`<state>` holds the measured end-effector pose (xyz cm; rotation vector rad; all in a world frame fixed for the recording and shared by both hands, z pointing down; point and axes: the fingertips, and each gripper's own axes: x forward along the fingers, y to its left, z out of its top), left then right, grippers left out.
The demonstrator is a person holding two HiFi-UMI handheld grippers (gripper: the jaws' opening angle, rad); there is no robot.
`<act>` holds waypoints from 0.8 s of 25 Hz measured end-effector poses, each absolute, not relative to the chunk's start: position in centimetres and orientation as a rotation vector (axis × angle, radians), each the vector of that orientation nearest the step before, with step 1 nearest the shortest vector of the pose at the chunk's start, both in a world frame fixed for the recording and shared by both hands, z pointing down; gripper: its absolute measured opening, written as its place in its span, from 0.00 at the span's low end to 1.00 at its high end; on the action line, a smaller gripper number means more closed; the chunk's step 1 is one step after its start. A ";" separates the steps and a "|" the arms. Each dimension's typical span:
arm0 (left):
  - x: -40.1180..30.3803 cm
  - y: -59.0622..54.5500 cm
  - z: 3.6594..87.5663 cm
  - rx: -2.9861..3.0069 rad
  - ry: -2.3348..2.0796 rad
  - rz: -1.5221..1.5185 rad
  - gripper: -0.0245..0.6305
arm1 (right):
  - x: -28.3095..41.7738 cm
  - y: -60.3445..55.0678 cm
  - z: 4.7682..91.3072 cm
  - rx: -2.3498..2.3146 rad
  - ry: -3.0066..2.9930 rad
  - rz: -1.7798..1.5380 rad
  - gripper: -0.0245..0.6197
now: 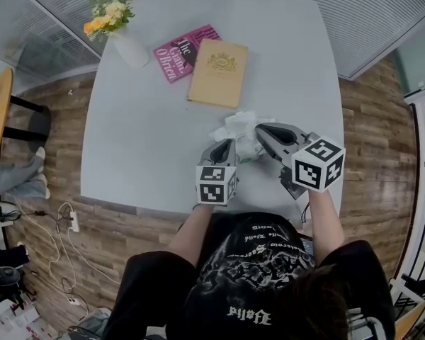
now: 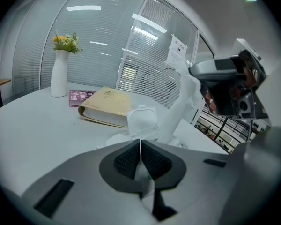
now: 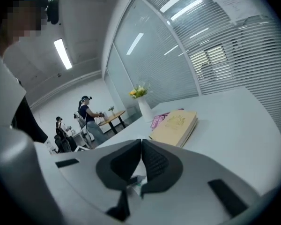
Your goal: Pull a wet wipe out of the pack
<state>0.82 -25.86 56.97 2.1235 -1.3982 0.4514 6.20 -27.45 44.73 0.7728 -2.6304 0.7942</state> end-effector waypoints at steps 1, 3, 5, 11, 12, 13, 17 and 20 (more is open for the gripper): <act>0.7 -25.8 56.6 2.124 -1.402 0.432 0.05 | 6.7 -27.5 43.9 0.812 -2.659 0.811 0.05; 0.5 -25.5 55.6 2.140 -1.407 0.393 0.05 | 7.9 -27.5 42.6 0.891 -2.709 0.824 0.05; 0.3 -25.2 54.3 2.164 -1.412 0.343 0.05 | 9.0 -27.3 41.6 0.962 -2.742 0.819 0.05; -0.8 -23.8 48.6 2.248 -1.458 0.143 0.05 | 12.3 -25.3 39.9 1.188 -2.787 0.792 0.05; -1.0 -23.4 47.4 2.266 -1.468 0.113 0.05 | 12.8 -24.9 39.8 1.231 -2.788 0.783 0.05; -1.2 -22.9 46.3 2.286 -1.478 0.088 0.05 | 13.4 -24.4 39.7 1.275 -2.784 0.770 0.05; -2.0 -21.2 42.6 2.368 -1.517 0.038 0.05 | 15.2 -22.5 40.4 1.436 -2.731 0.697 0.05; -2.2 -20.4 40.9 2.425 -1.516 0.030 0.05 | 15.9 -21.2 41.7 1.516 -2.661 0.641 0.05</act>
